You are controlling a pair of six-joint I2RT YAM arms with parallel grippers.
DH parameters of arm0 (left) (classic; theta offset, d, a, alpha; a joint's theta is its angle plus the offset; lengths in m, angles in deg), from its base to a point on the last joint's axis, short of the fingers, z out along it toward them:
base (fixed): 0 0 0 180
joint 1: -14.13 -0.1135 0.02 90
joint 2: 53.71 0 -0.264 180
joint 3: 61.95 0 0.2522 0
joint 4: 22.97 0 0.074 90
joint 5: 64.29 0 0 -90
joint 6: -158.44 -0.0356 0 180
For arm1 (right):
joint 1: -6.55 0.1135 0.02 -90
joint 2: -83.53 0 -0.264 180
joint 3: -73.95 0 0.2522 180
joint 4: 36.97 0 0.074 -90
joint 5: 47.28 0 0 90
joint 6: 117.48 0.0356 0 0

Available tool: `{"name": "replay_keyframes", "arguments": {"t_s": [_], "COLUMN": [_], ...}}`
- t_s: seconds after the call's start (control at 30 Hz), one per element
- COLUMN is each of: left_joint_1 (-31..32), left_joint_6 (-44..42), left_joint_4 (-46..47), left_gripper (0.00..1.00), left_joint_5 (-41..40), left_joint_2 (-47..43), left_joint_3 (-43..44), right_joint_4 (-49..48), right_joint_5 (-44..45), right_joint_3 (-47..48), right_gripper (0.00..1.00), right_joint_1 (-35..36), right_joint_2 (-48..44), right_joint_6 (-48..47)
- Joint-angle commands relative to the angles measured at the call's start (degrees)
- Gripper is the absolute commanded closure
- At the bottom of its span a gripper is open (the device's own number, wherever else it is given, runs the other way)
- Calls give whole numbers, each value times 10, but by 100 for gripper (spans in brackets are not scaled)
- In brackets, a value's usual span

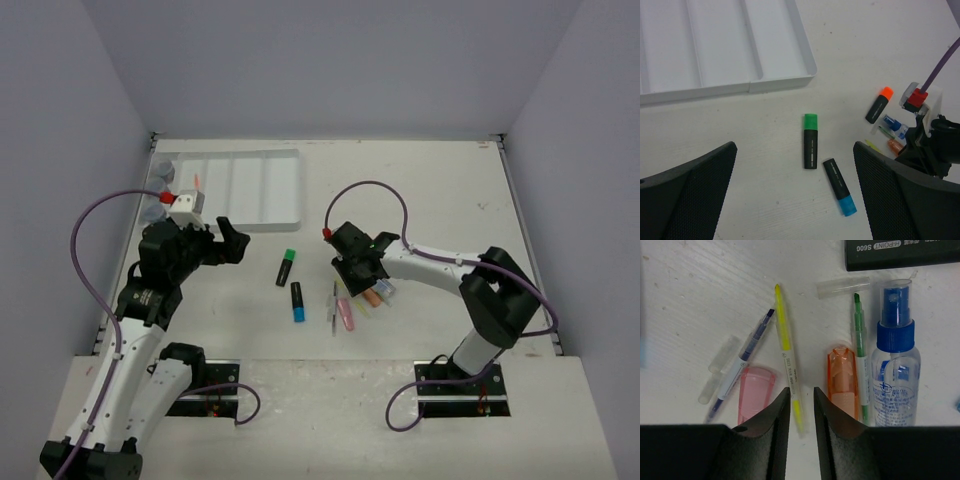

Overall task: Sort the stationery into containers
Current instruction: Pick up the pen from the corner of the board.

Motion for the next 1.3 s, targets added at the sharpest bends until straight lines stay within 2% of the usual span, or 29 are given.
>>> {"name": "replay_keyframes", "arguments": {"t_s": [0.0, 0.27, 0.43, 0.6, 0.67, 0.77, 0.9, 0.93, 1.03, 1.1, 1.13, 1.17, 1.23, 1.27], "left_joint_1": [4, 6, 6, 6, 6, 6, 11, 20, 94, 216, 232, 295, 364, 384], "left_joint_6": [-12, -12, -12, -11, -10, 1, 42, 54, 92, 98, 97, 91, 74, 69], "left_joint_4": [21, 24, 24, 23, 21, 23, 37, 47, 80, 96, 97, 97, 100, 101], "left_gripper": [0, 0, 0, 0, 0, 0, 0, 0, 0, 1, 2, 5, 19, 30], "left_joint_5": [17, 19, 18, 15, 15, 21, 39, 37, -16, -107, -122, -175, -221, -231], "left_joint_2": [-2, 0, 3, 12, 18, 33, 66, 77, 118, 188, 216, 251, 346, 397], "left_joint_3": [-6, -7, -7, -5, 1, 12, 25, 27, 36, 71, 89, 110, 176, 192], "right_joint_4": [2, 2, 6, 13, 26, 55, 76, 74, 61, 45, 38, 29, 10, 8], "right_joint_5": [1, -4, -5, -10, 2, 31, 84, 88, 43, 33, 31, 25, 22, 25], "right_joint_3": [26, 39, 50, 59, 66, 76, 68, 57, 26, 1, -5, -11, -27, -32], "right_gripper": [74, 78, 90, 96, 100, 100, 100, 100, 100, 100, 100, 100, 100, 100], "right_joint_1": [5, 5, 9, 11, 12, 12, 4, -17, -136, -210, -217, -220, -225, -226], "right_joint_2": [16, 55, 71, 57, 25, -32, -201, -234, -320, -379, -395, -411, -447, -463], "right_joint_6": [-13, -17, -17, -17, -14, -5, 7, 11, 22, 47, 54, 58, 70, 74]}}
